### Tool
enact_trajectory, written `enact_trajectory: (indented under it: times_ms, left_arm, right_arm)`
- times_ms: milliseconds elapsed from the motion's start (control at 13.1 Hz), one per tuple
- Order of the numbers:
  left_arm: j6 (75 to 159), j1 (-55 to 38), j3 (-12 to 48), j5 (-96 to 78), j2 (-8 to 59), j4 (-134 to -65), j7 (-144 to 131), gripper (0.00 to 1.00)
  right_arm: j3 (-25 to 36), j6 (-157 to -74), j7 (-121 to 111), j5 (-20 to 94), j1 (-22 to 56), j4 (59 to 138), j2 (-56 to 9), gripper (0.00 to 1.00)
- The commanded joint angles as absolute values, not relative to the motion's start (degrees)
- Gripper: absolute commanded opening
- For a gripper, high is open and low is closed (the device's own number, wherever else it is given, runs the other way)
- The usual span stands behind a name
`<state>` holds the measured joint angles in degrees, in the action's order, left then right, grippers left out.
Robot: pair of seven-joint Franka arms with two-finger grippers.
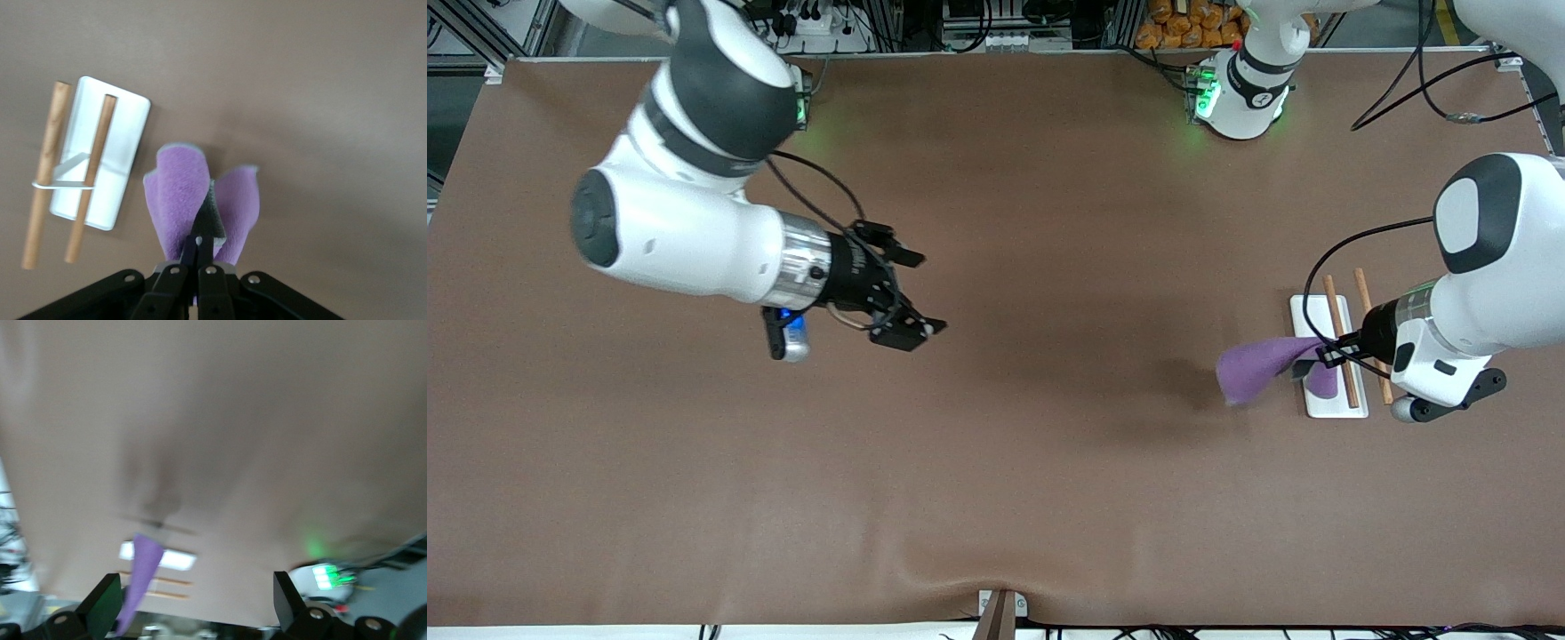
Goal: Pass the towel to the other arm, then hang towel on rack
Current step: 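Carry the towel with the left gripper while the right gripper releases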
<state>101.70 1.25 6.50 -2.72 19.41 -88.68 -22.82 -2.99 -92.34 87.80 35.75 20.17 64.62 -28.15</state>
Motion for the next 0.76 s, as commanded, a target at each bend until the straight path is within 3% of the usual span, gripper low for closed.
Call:
enact_trajectory:
  times_ms: [0, 153, 382, 688]
  left_arm:
    - [104.9, 3.2, 7.1, -0.8, 12.7, -98.6, -18.2, 0.0]
    - [108.9, 4.2, 7.0, 0.5, 9.6, -104.0, -13.8, 0.0]
    - [111.4, 5.0, 7.1, 2.8, 9.3, -104.7, -10.1, 0.0]
    - [113.9, 5.2, 7.1, 4.7, 9.8, -105.0, -6.7, 0.0]
  right_arm:
    - [-3.7, -81.1, 83.8, 36.3, 14.5, 65.7, -25.5, 1.0]
    - [-3.7, -75.9, 73.0, 36.5, 9.3, 65.6, -24.5, 1.0]
    - [-3.6, -71.3, 60.9, 33.9, 4.0, 65.7, -23.0, 1.0]
    - [-3.6, -64.8, 39.3, 17.4, 2.9, 65.9, -21.9, 1.0]
